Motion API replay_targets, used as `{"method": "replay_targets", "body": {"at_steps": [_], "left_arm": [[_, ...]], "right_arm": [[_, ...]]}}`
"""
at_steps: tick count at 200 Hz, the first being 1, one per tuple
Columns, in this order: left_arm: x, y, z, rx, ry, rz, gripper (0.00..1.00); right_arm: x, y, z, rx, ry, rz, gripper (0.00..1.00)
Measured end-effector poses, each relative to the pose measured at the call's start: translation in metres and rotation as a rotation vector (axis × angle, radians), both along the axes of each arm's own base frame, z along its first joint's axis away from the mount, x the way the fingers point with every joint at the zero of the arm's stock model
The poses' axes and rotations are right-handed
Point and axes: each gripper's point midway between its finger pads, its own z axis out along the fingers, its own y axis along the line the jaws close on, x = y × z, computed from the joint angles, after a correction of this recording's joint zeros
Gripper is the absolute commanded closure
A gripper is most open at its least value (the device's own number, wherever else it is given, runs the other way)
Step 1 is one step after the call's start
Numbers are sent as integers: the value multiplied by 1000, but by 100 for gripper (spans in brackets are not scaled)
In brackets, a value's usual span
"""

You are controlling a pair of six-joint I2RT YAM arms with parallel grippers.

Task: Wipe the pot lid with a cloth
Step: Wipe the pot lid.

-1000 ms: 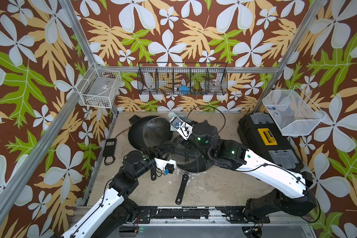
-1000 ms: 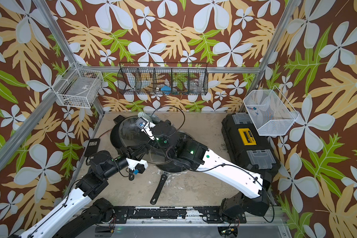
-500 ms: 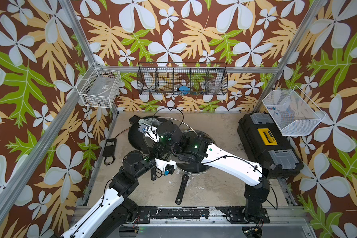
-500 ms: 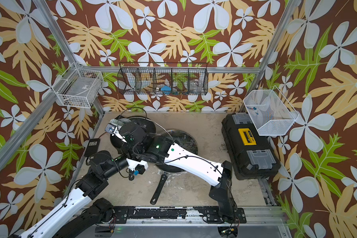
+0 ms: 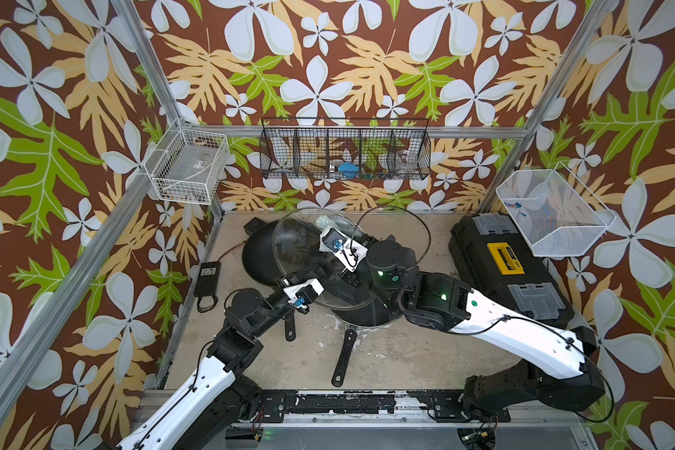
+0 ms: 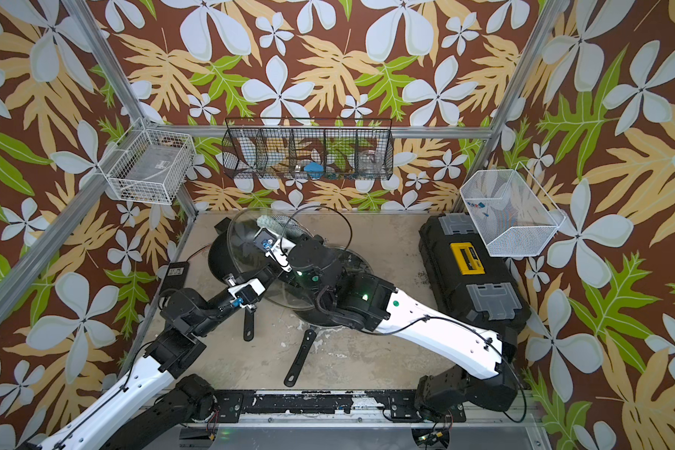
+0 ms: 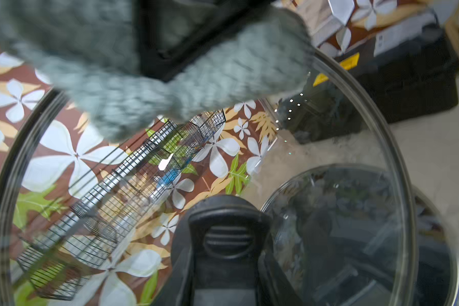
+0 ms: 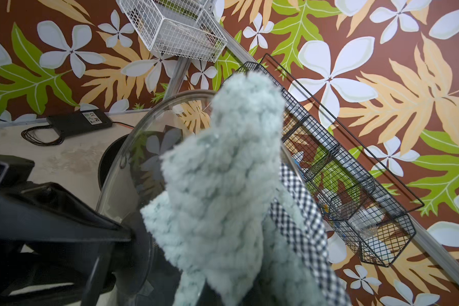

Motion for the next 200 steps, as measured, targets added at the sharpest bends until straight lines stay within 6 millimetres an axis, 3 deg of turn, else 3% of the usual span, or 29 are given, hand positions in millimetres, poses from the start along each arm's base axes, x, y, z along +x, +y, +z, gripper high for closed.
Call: {"method": "replay_targets", "body": {"at_steps": [29, 65, 104, 147, 200], "left_arm": [[8, 2, 9, -227, 192, -6, 100], [21, 14, 22, -456, 357, 52, 100], [28, 21, 39, -555, 410, 91, 100], [48, 28, 42, -498, 446, 221, 100], [90, 36, -1, -266, 558, 453, 100]], "right_arm": [[-10, -10, -20, 31, 38, 1, 100], [-21, -2, -54, 30, 102, 36, 100], [-27, -7, -47, 90, 105, 53, 100], [-38, -29, -44, 159, 82, 78, 100], [-49, -32, -59, 166, 101, 133, 100]]}}
